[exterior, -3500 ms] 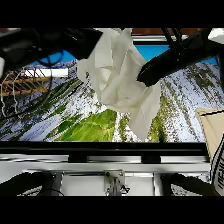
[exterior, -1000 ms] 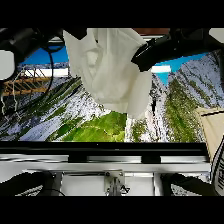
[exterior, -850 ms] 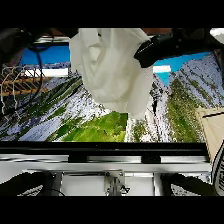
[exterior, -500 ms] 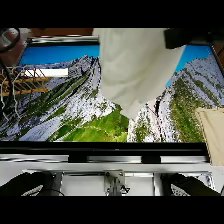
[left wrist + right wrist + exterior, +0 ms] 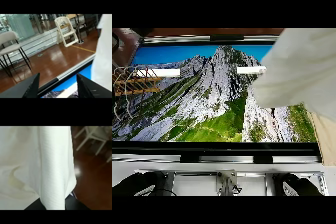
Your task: Fold the shirts.
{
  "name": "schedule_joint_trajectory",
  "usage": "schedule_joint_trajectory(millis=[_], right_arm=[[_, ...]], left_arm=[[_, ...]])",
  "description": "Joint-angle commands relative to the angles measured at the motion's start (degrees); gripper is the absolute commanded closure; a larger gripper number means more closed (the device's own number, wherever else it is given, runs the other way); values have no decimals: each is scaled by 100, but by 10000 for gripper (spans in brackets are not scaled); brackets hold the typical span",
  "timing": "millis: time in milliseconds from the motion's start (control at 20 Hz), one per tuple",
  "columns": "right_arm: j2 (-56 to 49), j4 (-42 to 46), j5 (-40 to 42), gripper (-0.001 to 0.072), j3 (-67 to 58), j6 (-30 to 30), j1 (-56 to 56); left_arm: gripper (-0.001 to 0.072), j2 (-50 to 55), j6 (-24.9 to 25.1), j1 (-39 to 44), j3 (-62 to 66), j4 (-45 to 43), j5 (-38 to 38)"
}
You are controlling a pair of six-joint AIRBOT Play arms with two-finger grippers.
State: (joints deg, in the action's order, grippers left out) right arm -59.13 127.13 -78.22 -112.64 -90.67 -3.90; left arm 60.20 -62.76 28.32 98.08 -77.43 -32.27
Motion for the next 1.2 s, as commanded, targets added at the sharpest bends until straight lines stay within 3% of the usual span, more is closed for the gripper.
schedule_joint_trajectory(millis=[0, 400, 700, 1150], right_arm=[[76, 219, -103, 630, -2, -127, 986], [-284, -461, 518, 630, -2, -640, 3449], [-538, -638, 1274, 630, -2, -992, 4500], [-774, -1104, 1414, 629, -2, -1003, 6004]], left_arm=[[147, -9, -4, -13, -2, -22, -103], [148, -37, -2, -13, -2, -24, -103], [148, -57, -4, -13, -2, -22, -105], [147, -192, -4, -13, -2, -127, -107]])
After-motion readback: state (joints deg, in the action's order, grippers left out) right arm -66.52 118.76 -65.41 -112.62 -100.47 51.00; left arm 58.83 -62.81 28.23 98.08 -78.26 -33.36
